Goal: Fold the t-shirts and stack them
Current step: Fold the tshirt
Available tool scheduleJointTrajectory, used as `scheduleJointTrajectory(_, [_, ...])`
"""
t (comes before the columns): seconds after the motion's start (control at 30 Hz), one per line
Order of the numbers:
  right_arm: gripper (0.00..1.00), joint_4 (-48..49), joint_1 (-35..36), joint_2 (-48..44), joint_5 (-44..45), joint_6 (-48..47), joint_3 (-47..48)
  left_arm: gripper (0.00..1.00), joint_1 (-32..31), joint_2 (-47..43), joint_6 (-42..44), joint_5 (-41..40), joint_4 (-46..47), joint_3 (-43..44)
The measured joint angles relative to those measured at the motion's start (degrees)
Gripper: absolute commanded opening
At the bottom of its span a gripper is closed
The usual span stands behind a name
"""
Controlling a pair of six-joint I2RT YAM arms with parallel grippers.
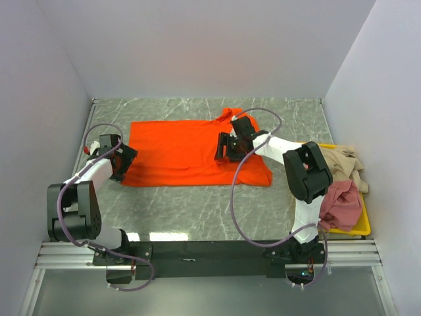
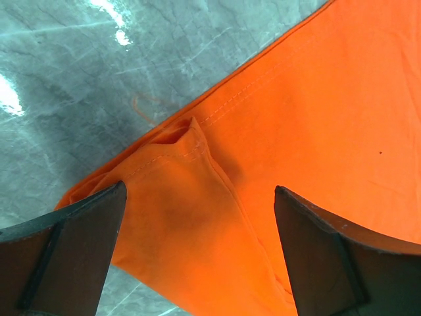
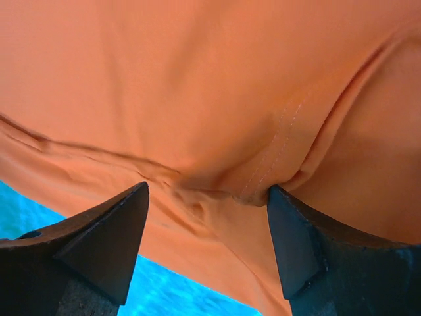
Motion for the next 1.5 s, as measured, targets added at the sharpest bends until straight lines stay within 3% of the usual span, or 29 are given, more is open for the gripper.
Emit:
scheduleJointTrajectory(0.33, [0.77,4.37,0.04,3.72,0.07,5.46,8.48,0.99,0.0,-0.07,0.0,-1.09,-1.64,0.09])
scheduleJointTrajectory(0.6, [0.78,1.86,0.04,4.63,5.16,3.85,16.83,0.99,0.0,-1.81,0.59,-2.8,-4.22,2.62])
scheduleJointTrajectory(0.77, [0.79,-0.96,0.04,0.2,10.67,2.43,10.97,0.99,0.0,-4.11,1.27,-3.3,-4.68,3.3])
scheduleJointTrajectory(0.93, [0.79,-2.62,0.26,-6.4,9.73,2.25,0.55,0.99,0.0,-5.22,1.31,-3.13,-5.05,3.3])
scheduleJointTrajectory(1.13, [0.79,-1.95,2.8,-4.02,6.97,2.27,-2.03,0.99,0.0,-7.15,1.36,-2.43,-5.11,2.89])
scheduleJointTrajectory(1.5, [0.79,-0.61,4.13,9.75,5.51,2.21,16.9,0.99,0.0,-10.93,1.49,-2.99,-6.93,1.62])
